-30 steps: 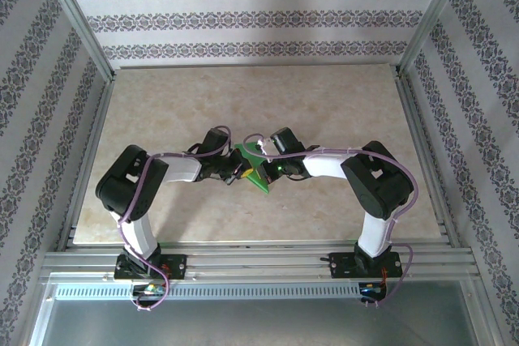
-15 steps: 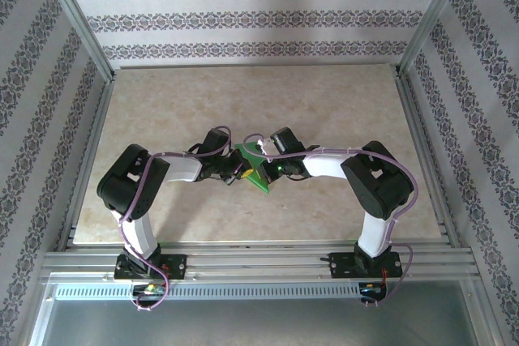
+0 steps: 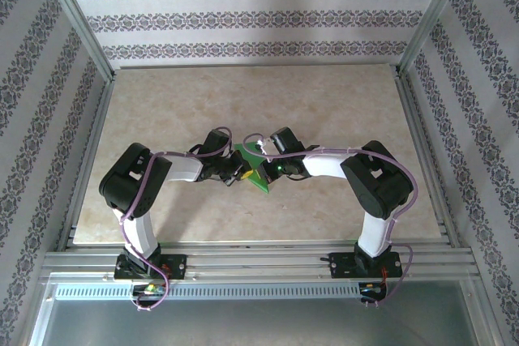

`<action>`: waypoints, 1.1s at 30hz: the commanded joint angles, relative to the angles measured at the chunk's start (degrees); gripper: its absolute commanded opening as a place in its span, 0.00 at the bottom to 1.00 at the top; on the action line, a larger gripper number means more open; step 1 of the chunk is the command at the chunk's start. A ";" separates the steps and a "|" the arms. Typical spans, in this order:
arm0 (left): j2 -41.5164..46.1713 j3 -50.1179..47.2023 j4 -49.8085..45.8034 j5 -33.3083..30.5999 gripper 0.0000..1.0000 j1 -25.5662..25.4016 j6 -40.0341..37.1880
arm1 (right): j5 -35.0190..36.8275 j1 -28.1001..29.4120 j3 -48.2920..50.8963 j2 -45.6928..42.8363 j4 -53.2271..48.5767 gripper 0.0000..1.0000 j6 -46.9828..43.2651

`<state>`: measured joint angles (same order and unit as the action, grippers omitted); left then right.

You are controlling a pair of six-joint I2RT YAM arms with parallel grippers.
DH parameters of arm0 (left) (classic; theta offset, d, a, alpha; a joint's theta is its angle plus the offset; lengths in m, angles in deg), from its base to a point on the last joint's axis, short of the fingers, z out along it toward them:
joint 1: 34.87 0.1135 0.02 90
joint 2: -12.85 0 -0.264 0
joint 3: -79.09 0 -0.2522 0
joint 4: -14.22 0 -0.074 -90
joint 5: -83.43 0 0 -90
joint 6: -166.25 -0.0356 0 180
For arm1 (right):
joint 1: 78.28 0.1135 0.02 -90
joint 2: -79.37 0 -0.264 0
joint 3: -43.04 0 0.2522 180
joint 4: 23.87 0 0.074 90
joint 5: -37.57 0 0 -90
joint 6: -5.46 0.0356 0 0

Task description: Fold a paper plane with a square sheet of paper (pick it up from the middle)

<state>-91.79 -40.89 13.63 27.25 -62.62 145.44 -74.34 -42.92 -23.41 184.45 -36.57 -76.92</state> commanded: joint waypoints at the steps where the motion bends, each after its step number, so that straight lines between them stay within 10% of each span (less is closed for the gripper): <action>1: -1.55 -0.12 0.19 -0.29 0.04 -0.20 -1.69 | 0.33 -0.28 -0.22 1.90 -1.94 0.06 0.33; 21: -4.62 -3.31 -3.63 -1.25 0.00 -0.25 -5.73 | -3.48 -3.18 -1.37 -13.14 -3.67 0.32 12.71; 33: -3.42 -3.11 -4.87 -1.74 0.00 -0.20 -6.43 | -9.85 0.00 -1.78 -8.50 -8.17 0.10 21.85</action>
<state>-92.58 -41.67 15.97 28.19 -62.62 140.50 -81.20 -43.78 -24.29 173.69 -43.04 -58.63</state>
